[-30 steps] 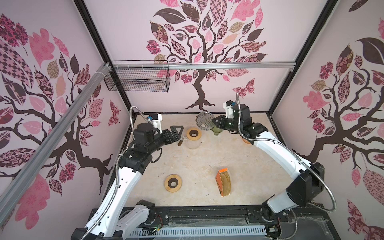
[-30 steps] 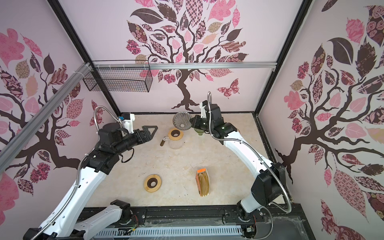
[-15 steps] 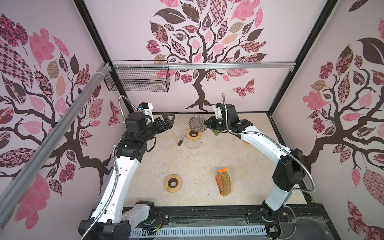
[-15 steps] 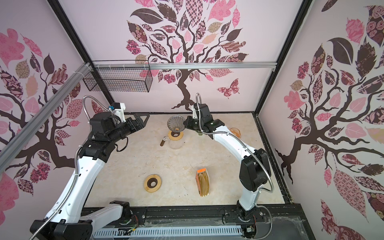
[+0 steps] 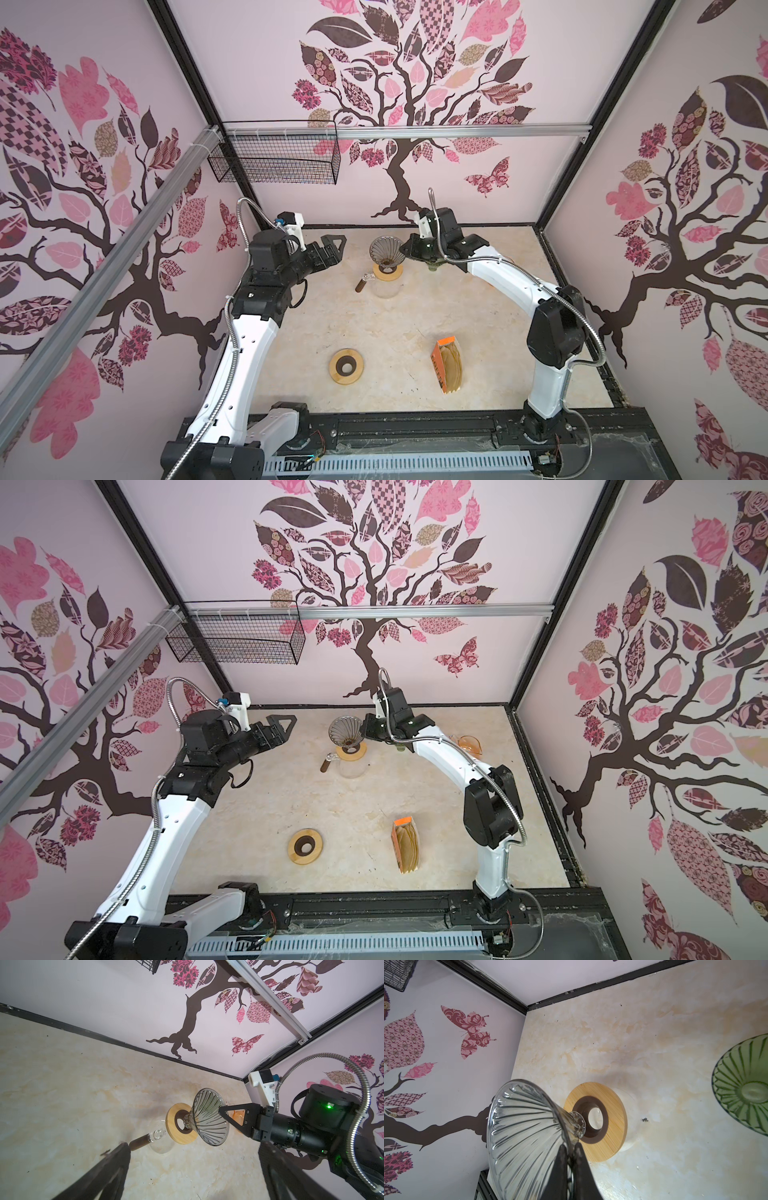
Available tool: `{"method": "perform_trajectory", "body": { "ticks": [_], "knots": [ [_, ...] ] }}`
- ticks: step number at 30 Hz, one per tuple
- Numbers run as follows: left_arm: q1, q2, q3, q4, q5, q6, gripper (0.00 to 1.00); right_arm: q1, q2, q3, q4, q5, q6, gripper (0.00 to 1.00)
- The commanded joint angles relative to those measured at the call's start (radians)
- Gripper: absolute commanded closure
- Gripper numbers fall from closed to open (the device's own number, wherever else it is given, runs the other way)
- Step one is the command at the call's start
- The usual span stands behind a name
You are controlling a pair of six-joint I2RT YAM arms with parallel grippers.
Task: Place the coffee filter in the dripper
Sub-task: 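Lower the held grey dripper onto the wooden ring atop the carafe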
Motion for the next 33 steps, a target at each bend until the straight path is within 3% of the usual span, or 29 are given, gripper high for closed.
{"method": "perform_trajectory", "body": {
  "ticks": [1, 12, 33],
  "knots": [
    [0.003, 0.017, -0.024, 0.026, 0.037, 0.002, 0.02, 0.003, 0.038, 0.066, 0.005, -0.001, -0.018, 1.00],
    [0.003, 0.027, -0.044, 0.062, 0.078, -0.023, 0.02, 0.004, 0.076, 0.106, -0.037, 0.042, -0.057, 1.00],
    [0.003, 0.071, -0.038, 0.044, 0.079, -0.024, 0.02, 0.006, 0.135, 0.136, -0.052, -0.029, -0.050, 1.00]
  ]
}}
